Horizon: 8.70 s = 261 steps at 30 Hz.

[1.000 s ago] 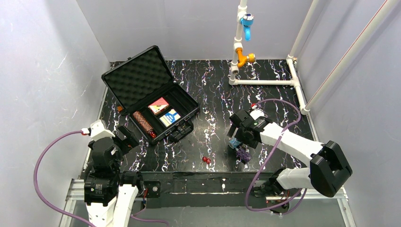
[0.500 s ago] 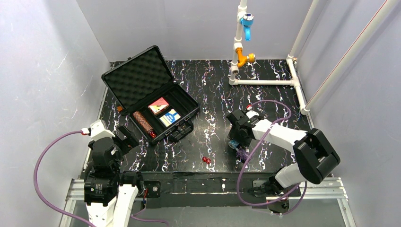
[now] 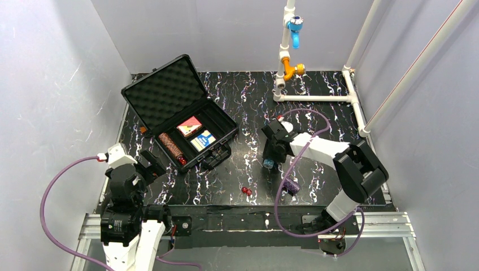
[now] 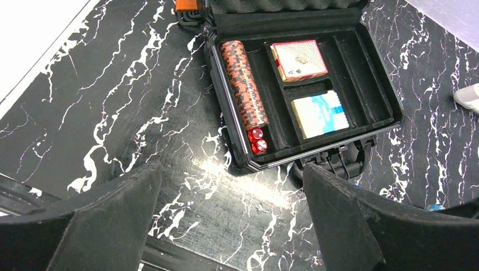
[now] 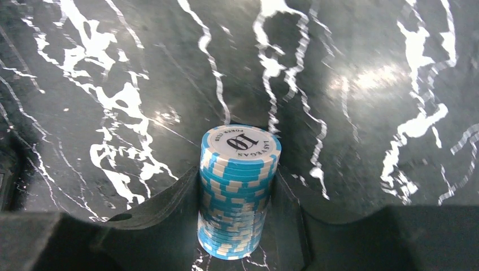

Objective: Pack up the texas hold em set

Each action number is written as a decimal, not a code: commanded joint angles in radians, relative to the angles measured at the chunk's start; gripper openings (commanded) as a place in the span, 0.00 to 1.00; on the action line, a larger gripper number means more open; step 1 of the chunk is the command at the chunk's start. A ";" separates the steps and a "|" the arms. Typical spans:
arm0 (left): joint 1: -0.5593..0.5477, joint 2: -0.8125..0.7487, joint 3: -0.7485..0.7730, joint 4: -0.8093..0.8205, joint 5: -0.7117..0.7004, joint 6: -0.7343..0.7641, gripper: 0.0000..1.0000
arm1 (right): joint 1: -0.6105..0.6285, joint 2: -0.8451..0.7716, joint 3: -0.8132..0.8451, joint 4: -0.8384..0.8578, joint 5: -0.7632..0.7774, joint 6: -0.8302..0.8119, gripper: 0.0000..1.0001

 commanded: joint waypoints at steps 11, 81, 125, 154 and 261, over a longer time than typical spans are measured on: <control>0.004 -0.005 -0.002 0.002 -0.032 -0.002 0.95 | -0.001 0.095 0.116 0.014 -0.021 -0.292 0.74; 0.004 0.140 0.029 0.218 0.750 0.085 0.98 | 0.064 -0.148 0.045 0.971 -0.657 -0.285 0.01; -0.014 0.303 -0.097 0.784 1.304 -0.151 0.64 | 0.258 0.065 0.222 1.640 -0.871 0.174 0.01; -0.015 0.275 -0.161 0.832 1.230 -0.214 0.00 | 0.280 0.047 0.165 1.657 -0.820 0.145 0.31; -0.016 1.048 0.345 0.212 0.307 -0.018 0.00 | 0.375 -0.433 -0.177 0.941 0.551 -0.682 0.98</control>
